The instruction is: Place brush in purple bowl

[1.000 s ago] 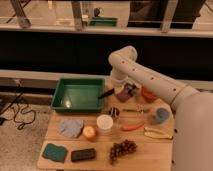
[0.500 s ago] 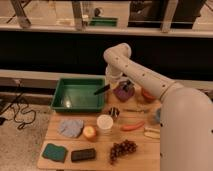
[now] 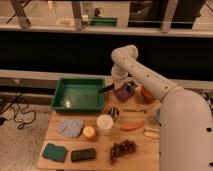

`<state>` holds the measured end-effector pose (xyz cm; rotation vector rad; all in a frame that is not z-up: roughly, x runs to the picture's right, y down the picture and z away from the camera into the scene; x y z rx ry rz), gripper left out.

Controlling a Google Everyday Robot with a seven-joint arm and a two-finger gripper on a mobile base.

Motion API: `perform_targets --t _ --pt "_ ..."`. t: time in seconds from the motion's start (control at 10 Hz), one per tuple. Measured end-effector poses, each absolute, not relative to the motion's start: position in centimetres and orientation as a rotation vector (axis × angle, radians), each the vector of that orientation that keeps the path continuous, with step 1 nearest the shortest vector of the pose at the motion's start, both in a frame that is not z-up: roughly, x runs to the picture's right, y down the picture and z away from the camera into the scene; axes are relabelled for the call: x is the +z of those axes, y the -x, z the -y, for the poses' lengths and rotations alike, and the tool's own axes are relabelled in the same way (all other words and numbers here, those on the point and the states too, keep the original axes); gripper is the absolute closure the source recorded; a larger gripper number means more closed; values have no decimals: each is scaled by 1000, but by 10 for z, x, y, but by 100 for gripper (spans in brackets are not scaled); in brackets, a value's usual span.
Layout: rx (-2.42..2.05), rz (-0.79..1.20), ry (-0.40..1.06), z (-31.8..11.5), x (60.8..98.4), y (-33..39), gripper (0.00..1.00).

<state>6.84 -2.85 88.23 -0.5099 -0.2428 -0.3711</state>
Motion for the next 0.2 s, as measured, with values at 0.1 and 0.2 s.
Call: perform_targets --t 0.1,0.2 --pt "-369 249 510 29 888 -67 100" --pt "-369 254 509 31 892 -66 100"
